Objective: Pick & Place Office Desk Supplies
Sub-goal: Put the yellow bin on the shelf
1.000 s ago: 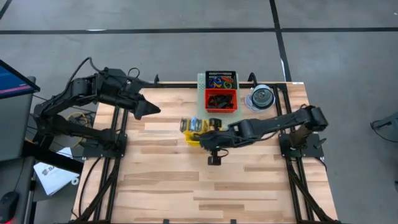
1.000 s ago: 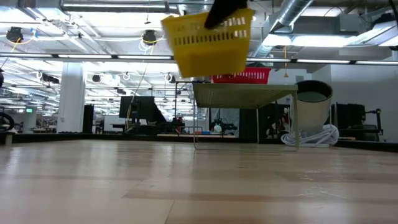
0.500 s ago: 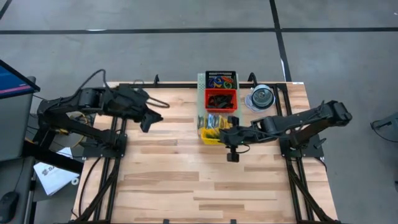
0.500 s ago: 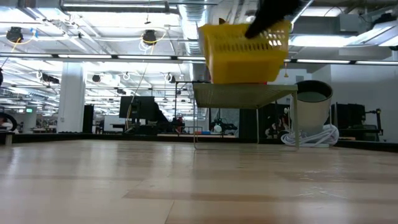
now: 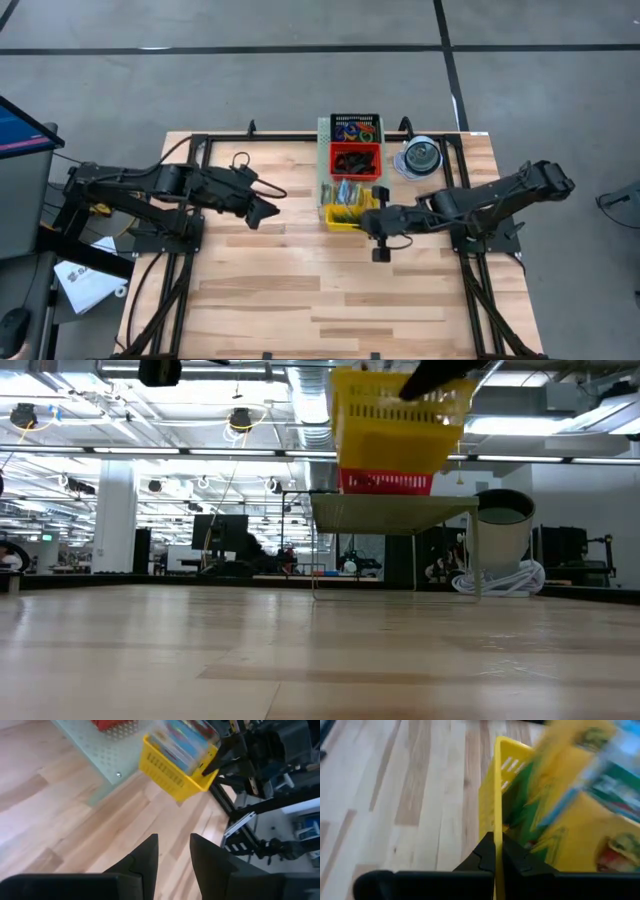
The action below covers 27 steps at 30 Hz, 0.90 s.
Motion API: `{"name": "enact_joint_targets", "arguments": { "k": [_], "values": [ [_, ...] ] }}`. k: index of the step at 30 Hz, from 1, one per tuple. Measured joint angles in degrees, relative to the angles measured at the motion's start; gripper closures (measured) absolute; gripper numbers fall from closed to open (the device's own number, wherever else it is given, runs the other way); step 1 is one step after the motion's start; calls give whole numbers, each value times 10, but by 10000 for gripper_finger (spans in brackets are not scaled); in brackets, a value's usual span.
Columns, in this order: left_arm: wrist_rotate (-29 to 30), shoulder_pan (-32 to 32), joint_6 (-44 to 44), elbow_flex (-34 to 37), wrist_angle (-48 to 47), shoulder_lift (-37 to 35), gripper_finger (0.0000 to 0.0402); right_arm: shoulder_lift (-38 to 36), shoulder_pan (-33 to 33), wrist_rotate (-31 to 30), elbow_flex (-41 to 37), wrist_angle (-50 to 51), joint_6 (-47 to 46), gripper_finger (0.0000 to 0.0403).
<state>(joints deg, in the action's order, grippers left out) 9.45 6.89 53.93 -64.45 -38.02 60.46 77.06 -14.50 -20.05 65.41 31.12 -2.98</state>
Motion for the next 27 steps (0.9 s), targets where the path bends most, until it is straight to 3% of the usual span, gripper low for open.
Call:
{"name": "enact_joint_targets", "arguments": {
  "k": [15,27],
  "values": [
    [0,2,20,33,91,-1,295,-9,-2,-68,-4,36,49,403],
    [0,2,21,33,109,-1,296,-9,-16,-120,-73,-16,60,403]
  ]
}}
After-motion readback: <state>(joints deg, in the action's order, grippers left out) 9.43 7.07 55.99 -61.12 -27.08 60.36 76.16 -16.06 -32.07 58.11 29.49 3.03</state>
